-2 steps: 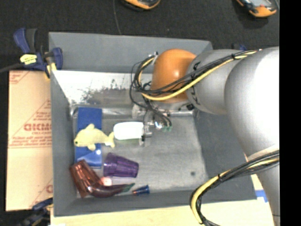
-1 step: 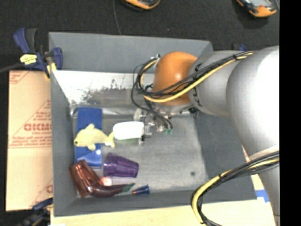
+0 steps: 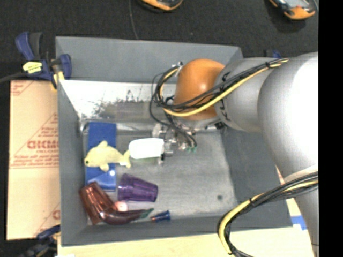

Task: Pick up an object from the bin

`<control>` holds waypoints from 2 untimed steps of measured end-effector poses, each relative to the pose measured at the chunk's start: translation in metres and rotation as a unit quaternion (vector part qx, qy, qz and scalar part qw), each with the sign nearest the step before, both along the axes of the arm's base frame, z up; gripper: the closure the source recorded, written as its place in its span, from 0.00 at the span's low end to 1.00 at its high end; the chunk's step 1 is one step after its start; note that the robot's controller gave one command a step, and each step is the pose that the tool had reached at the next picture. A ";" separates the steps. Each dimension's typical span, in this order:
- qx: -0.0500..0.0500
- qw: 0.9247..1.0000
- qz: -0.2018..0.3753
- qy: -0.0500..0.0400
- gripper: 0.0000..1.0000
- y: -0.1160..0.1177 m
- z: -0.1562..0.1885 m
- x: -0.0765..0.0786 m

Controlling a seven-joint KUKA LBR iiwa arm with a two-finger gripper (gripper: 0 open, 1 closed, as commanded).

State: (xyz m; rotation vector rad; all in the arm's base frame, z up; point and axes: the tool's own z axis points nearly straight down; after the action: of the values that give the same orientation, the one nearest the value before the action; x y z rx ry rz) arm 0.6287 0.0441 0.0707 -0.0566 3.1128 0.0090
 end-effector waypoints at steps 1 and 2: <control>0.000 1.000 0.002 -0.001 1.00 0.004 0.019 -0.002; 0.001 1.000 -0.010 0.002 1.00 -0.002 0.084 -0.014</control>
Offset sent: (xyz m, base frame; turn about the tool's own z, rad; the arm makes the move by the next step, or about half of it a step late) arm -0.0236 -0.0077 0.1412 0.0470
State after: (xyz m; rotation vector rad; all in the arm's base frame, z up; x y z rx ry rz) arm 0.6146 0.0426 0.1543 -0.0252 3.1163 0.0109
